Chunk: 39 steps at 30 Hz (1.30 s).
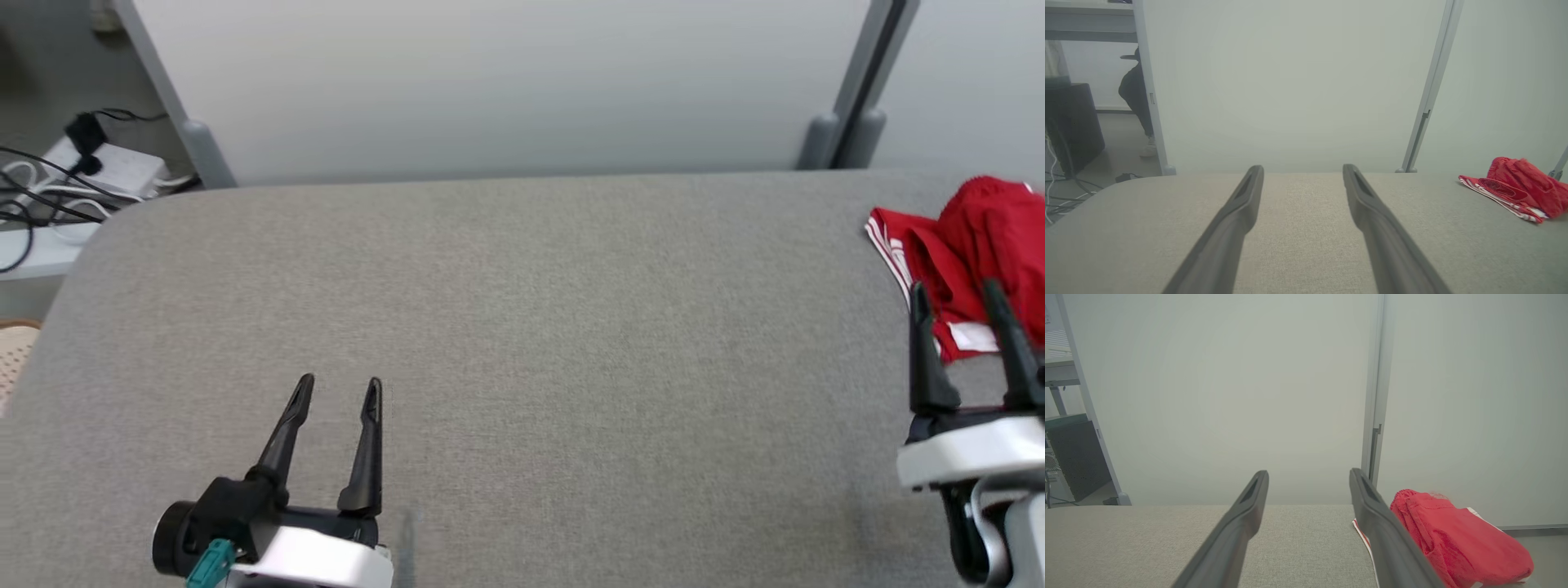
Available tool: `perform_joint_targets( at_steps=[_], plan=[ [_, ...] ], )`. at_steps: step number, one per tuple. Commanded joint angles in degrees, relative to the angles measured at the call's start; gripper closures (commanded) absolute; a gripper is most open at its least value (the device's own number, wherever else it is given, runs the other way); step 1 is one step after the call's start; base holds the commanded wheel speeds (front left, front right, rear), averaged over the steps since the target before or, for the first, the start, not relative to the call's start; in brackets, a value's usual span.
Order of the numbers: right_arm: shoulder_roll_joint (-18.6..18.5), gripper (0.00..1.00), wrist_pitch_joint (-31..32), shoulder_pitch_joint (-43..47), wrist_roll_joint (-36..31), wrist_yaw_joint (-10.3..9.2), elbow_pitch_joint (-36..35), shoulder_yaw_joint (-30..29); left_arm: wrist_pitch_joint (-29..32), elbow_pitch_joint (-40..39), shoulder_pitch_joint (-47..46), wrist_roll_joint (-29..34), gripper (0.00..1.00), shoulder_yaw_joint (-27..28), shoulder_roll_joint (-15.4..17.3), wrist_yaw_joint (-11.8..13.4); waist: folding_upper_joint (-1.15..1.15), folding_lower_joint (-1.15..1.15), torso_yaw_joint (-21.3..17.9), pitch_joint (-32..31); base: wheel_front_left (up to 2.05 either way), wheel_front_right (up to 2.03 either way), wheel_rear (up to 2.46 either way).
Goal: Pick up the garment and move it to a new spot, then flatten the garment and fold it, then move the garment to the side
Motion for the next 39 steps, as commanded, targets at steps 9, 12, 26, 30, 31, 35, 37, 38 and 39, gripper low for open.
perform_joint_targets(
  at_steps=[9, 12, 26, 30, 31, 35, 37, 38, 39],
  plan=[
    [0.5, 0.0, -0.3, 9.2, -0.6, 0.24, -11.7, 2.9, -0.6, -5.0, 2.0, 1.0, 0.0, 6.3, -0.8, -3.1, 0.0, 0.0, 3.6, -4.2, 0.0, 0.0, 0.0],
    [1.2, 0.0, -0.3, 12.1, -1.0, 0.24, -13.8, 3.0, -0.6, -5.6, 3.3, 1.7, 0.0, 7.4, -1.2, -4.1, 0.0, 0.0, 3.7, -4.9, 0.0, 0.0, 0.0],
    [3.6, 0.0, -0.3, 21.6, -1.4, 0.24, -17.6, 2.2, -0.6, -4.9, 7.3, 4.5, 0.0, 9.6, -2.0, -7.5, 0.0, 0.0, 2.5, -7.5, 0.0, 0.0, 0.0],
    [3.7, 0.0, -0.3, 22.4, -1.5, 0.24, -17.7, 1.9, -0.6, -4.3, 7.8, 4.8, 0.0, 9.7, -2.0, -7.7, 0.0, 0.0, 2.3, -7.8, 0.0, 0.0, 0.0],
    [3.8, 0.0, -0.3, 22.6, -1.5, 0.24, -17.7, 1.9, -0.6, -4.1, 7.9, 4.8, 0.0, 9.6, -2.1, -7.7, 0.0, 0.0, 2.3, -7.8, 0.0, 0.0, 0.0],
    [3.9, 0.0, -0.3, 23.1, -1.4, 0.24, -17.6, 1.9, -0.6, -3.2, 8.1, 5.1, 0.0, 9.3, -2.1, -7.4, 0.0, 0.0, 2.2, -8.0, 0.0, 0.0, 0.0],
    [4.1, 0.0, -0.3, 23.1, -1.3, 0.24, -17.5, 2.2, -0.6, -3.0, 8.1, 5.2, 0.0, 9.3, -2.1, -7.3, 0.0, 0.0, 2.2, -8.0, 0.0, 0.0, 0.0],
    [4.2, 0.0, -0.3, 23.1, -1.3, 0.24, -17.5, 2.2, -0.6, -2.9, 8.1, 5.2, 0.0, 9.3, -2.1, -7.3, 0.0, 0.0, 2.2, -8.0, 0.0, 0.0, 0.0],
    [4.3, 0.0, -0.3, 23.1, -1.3, 0.24, -17.5, 2.3, -0.6, -2.9, 8.1, 5.3, 0.0, 9.3, -2.1, -7.2, 0.0, 0.0, 2.2, -8.0, 0.0, 0.0, 0.0]
  ],
)
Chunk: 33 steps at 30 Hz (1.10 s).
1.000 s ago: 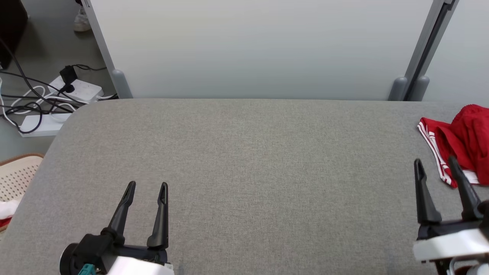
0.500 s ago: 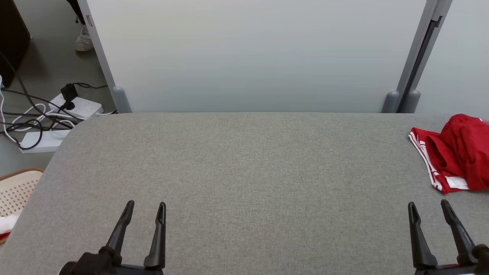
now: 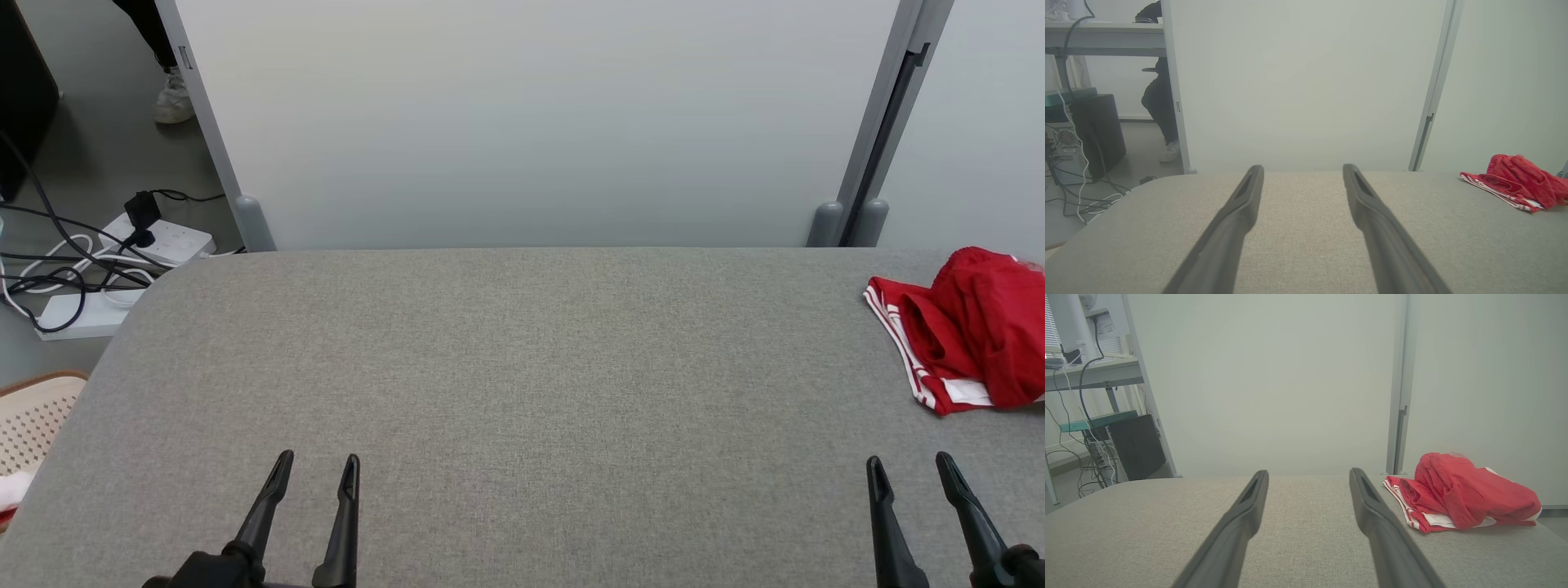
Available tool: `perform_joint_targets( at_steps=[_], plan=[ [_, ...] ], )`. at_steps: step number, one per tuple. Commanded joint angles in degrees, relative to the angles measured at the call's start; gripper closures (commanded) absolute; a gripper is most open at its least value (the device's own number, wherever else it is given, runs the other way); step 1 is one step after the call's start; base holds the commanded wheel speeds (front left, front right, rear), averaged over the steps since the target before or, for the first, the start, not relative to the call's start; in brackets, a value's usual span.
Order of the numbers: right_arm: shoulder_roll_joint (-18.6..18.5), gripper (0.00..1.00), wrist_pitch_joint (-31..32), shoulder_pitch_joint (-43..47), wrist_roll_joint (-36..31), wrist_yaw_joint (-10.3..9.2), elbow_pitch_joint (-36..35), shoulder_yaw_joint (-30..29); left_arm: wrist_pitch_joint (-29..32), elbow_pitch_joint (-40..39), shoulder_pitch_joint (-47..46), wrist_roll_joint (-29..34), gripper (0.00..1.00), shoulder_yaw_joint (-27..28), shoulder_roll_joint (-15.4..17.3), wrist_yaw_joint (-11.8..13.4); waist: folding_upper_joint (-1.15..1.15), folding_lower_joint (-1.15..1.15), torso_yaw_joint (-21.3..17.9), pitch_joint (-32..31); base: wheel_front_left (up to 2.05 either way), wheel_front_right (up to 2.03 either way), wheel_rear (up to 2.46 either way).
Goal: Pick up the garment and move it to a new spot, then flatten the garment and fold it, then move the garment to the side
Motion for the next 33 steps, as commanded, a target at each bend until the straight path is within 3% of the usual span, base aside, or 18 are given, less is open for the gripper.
perform_joint_targets(
  at_steps=[1, 7, 8, 14, 18, 22, 33],
  plan=[
    [-1.0, 0.0, -0.3, -1.5, 0.1, 0.23, -1.9, 1.3, -0.6, -1.3, -1.5, 0.6, 0.0, 1.8, 0.0, 0.2, 0.0, 0.0, 0.0, 0.0, 0.0, 0.0, 0.0],
    [-0.8, 0.0, -0.3, -1.4, 0.2, 0.23, -1.9, 1.4, -0.6, -0.8, -1.6, 1.4, 0.0, 2.0, 0.0, 0.4, 0.0, 0.0, -0.1, 0.2, 0.0, 0.0, 0.0],
    [0.1, 1.0, 0.0, 0.2, 0.1, 0.0, 0.0, 0.3, 0.0, 0.5, 0.0, 1.2, 1.0, 0.1, 0.0, 0.1, 0.0, 0.0, -0.1, 0.2, 0.0, 0.0, 0.0],
    [0.8, 1.0, 0.3, 0.5, 1.4, -0.01, 2.9, 0.8, 0.6, 3.6, 0.6, 0.0, 1.0, -0.1, -0.3, 0.0, 0.0, 0.01, -0.1, 0.2, 0.0, 0.0, 0.0],
    [0.7, 1.0, 1.1, -0.2, 4.8, 0.0, 3.3, 0.7, 1.4, 3.8, 0.0, -3.4, 1.0, 0.4, -0.3, -0.1, 0.0, 0.13, -0.2, 0.4, 0.0, 0.0, 0.0],
    [0.7, 1.0, 1.7, -0.9, 7.5, 0.01, 3.8, 0.6, 2.1, 4.1, -0.5, -6.0, 1.0, 0.7, -0.2, -0.2, 0.0, 0.01, -0.3, 0.7, 0.0, 0.0, 0.0],
    [0.6, 1.0, 3.3, -2.4, 14.1, 0.03, 4.9, 0.3, 3.7, 4.8, -1.9, -12.6, 1.0, 1.6, -0.2, -0.5, 0.0, 0.0, -0.4, 1.2, 0.0, 0.0, 0.0]
  ],
)
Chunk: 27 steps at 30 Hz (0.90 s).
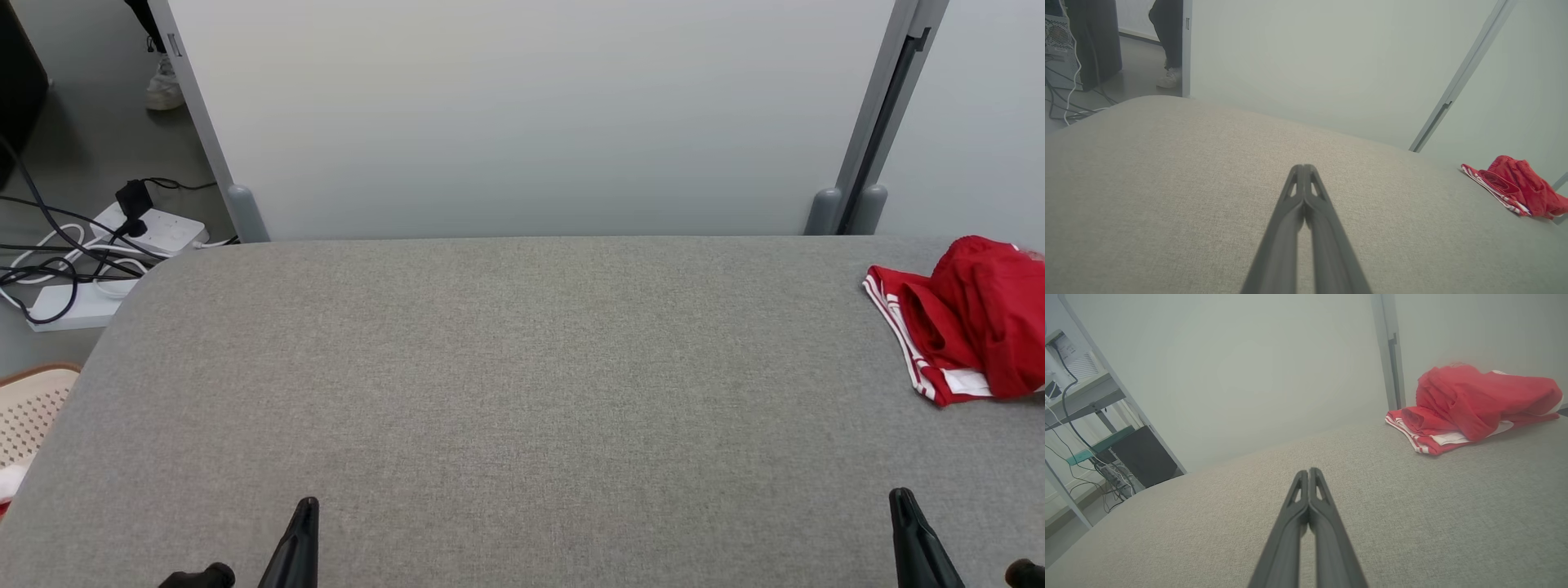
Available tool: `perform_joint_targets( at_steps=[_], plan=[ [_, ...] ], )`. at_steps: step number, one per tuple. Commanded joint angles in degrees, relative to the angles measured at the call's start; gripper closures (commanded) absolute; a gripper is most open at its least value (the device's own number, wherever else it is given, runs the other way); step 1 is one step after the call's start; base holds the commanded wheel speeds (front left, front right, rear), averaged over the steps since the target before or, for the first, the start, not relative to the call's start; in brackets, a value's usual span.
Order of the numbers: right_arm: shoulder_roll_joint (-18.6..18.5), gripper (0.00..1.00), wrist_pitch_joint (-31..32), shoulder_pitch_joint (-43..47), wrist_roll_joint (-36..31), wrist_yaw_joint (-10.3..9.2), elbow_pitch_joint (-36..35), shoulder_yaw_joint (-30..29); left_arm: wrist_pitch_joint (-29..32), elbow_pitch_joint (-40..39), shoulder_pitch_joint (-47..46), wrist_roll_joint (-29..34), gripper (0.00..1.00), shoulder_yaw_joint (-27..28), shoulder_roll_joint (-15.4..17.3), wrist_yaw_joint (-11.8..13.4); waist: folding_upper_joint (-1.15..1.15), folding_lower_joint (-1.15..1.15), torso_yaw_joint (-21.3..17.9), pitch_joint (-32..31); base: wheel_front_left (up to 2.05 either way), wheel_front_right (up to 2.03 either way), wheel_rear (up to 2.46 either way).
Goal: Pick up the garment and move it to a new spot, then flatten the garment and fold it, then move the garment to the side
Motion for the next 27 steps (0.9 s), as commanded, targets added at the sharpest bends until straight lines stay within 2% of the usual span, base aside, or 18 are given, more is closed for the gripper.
perform_joint_targets(
  at_steps=[1, 27],
  plan=[
    [-0.6, 1.0, 0.3, -2.5, 1.4, 0.04, -1.1, -0.3, 0.2, -1.3, -3.3, -1.6, 1.0, 0.9, 0.1, -0.5, 0.0, -0.01, 0.0, 0.0, 0.0, 0.0, 0.0],
    [-0.7, 1.0, 4.5, -6.4, 18.6, 0.09, 1.6, -1.1, 4.5, 0.5, -6.7, -18.9, 1.0, 3.2, 0.2, -1.2, 0.0, -0.01, -0.4, 1.3, 0.0, 0.0, 0.0]
  ],
)
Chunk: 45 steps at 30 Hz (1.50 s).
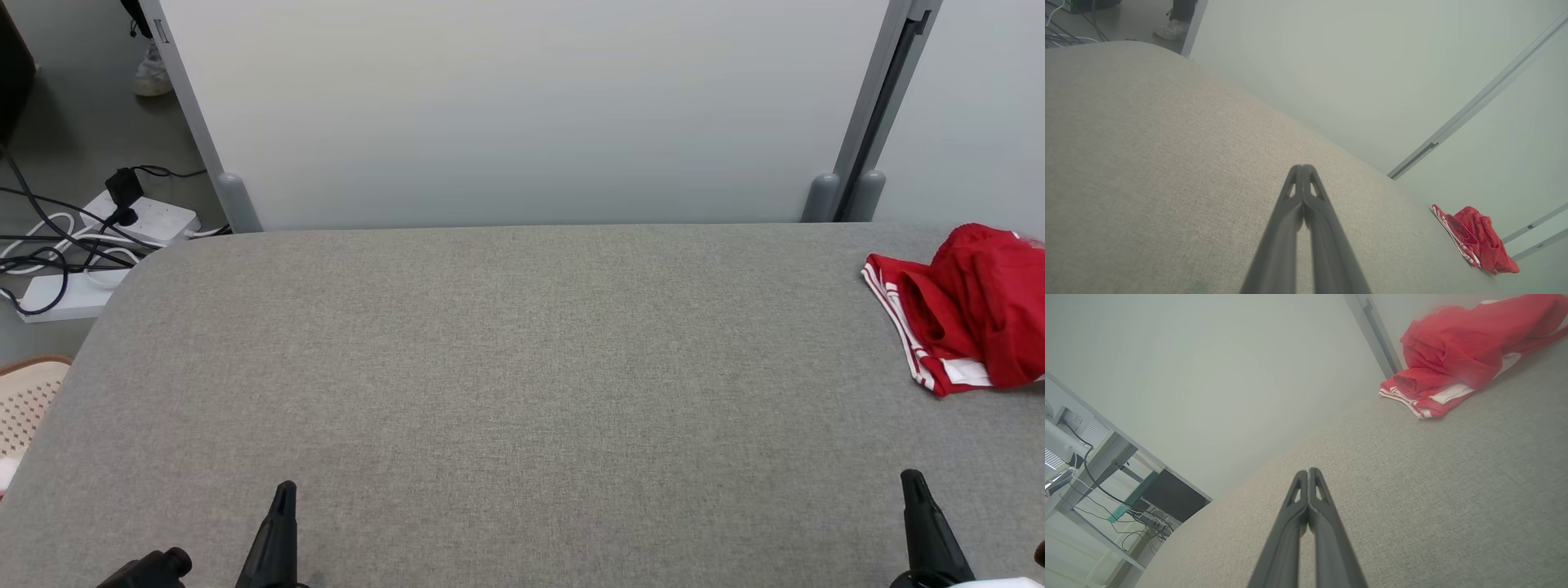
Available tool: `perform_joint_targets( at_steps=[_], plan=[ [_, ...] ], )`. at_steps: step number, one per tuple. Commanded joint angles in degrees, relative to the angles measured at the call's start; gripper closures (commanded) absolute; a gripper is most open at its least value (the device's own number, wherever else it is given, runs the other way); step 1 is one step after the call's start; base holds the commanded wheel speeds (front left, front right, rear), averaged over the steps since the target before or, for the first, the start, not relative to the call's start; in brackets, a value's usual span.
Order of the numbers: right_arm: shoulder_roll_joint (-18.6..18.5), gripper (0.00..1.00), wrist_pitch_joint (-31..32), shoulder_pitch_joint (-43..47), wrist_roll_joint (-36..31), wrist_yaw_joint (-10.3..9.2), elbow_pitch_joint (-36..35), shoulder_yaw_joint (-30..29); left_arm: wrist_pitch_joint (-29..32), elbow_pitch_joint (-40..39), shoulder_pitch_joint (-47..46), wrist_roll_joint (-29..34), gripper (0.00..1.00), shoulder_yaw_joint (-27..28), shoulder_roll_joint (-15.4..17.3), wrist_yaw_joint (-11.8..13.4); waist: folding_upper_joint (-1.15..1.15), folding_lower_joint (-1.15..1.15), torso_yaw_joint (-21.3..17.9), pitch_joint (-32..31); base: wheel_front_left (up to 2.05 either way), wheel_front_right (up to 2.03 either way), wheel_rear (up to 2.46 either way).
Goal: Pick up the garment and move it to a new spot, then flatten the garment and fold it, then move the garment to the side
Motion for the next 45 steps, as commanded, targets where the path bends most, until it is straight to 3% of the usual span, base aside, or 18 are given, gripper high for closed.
perform_joint_targets(
  at_steps=[1, 45],
  plan=[
    [-0.7, 1.0, 0.4, -2.7, 1.8, 0.11, -0.8, 0.3, 0.2, -1.2, -3.7, -1.8, 1.0, 1.2, 0.2, -0.7, 0.0, -0.01, 0.0, 0.1, 0.0, 0.0, 0.0],
    [-0.6, 1.0, 7.6, -9.2, 29.9, 0.19, 3.6, -1.5, 7.4, 1.8, -9.3, -30.3, 1.0, 5.1, 0.3, -2.0, 0.0, -0.01, -0.7, 2.2, 0.0, 0.0, 0.0]
  ],
)
